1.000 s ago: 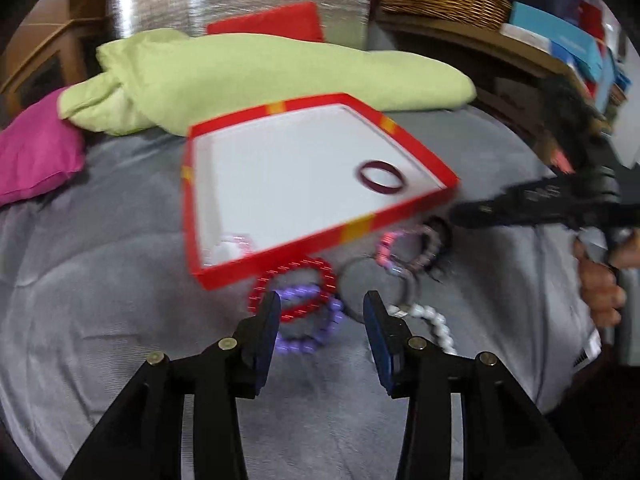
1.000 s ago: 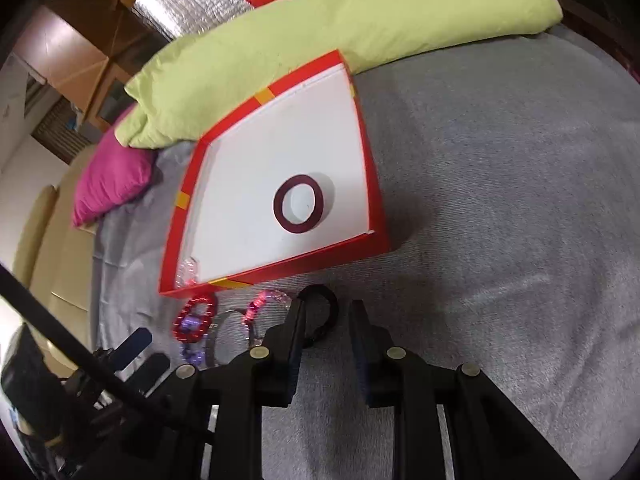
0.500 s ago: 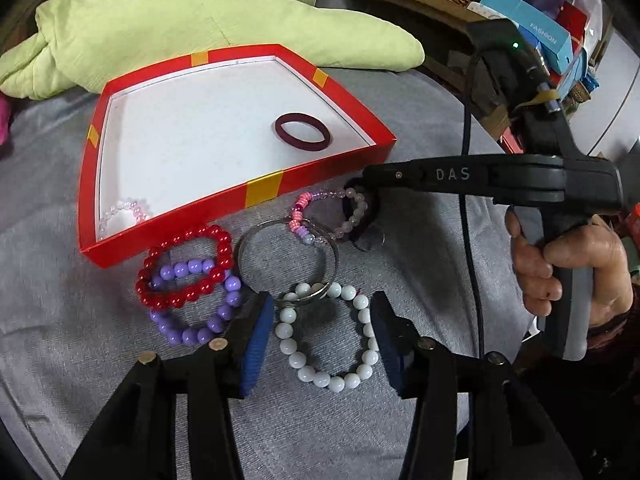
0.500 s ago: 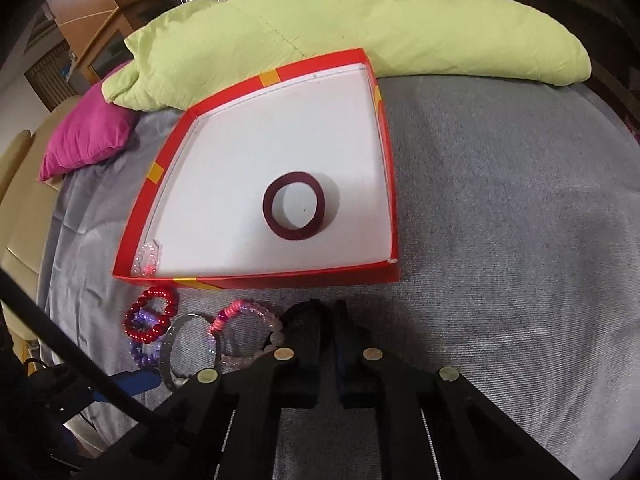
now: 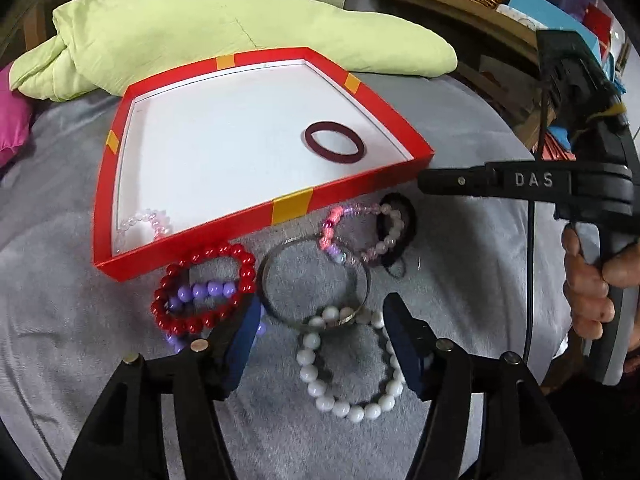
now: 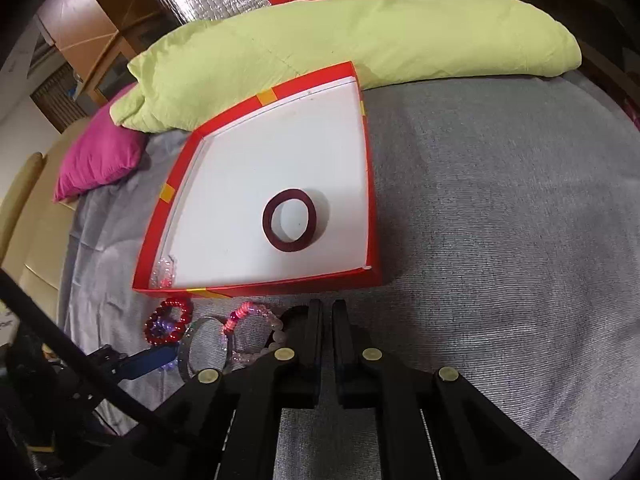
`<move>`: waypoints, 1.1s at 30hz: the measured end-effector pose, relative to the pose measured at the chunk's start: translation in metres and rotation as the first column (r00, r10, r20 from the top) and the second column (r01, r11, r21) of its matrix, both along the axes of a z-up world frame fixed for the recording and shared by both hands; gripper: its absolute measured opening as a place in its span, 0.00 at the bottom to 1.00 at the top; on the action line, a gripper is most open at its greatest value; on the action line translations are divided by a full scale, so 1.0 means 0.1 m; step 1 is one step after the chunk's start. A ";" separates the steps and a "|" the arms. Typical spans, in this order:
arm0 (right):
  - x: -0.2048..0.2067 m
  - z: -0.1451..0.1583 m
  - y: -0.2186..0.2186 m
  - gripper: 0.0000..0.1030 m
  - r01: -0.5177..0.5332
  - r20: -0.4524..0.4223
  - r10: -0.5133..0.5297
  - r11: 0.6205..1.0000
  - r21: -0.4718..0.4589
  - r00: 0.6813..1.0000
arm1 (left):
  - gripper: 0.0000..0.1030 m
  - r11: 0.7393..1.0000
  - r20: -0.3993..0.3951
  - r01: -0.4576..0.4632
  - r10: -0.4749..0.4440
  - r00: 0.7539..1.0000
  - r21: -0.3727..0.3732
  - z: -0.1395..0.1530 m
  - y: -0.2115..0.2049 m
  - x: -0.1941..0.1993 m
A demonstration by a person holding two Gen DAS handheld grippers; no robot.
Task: Organize jewelry
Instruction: 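Grasp the silver bangle with the left tool while the right tool grasps the black hair tie, then lower the silver bangle and black hair tie into the red box, opening both tools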
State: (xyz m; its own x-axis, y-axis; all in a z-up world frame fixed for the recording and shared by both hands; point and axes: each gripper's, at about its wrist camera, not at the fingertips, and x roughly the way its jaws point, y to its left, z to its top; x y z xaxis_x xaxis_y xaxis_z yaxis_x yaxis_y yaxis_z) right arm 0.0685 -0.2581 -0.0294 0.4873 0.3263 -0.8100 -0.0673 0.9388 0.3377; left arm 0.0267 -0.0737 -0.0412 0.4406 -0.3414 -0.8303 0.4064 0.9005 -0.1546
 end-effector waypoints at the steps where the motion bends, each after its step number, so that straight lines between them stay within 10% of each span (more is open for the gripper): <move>1: 0.00 0.00 -0.02 0.05 0.004 -0.003 -0.004 1.000 0.004 1.000 | 0.66 1.000 0.001 -0.001 0.001 1.000 -0.001 -0.01 -0.01 0.01; 22: 0.09 -0.10 0.01 0.20 -0.013 -0.063 0.018 0.998 0.065 0.998 | 0.61 0.999 0.118 0.034 -0.037 0.992 0.035 0.08 0.06 -0.05; 33: 0.02 -0.09 0.39 0.06 -0.112 0.017 0.117 0.976 -0.189 0.993 | 0.61 0.997 0.199 -0.080 0.081 0.977 -0.010 0.36 0.40 -0.06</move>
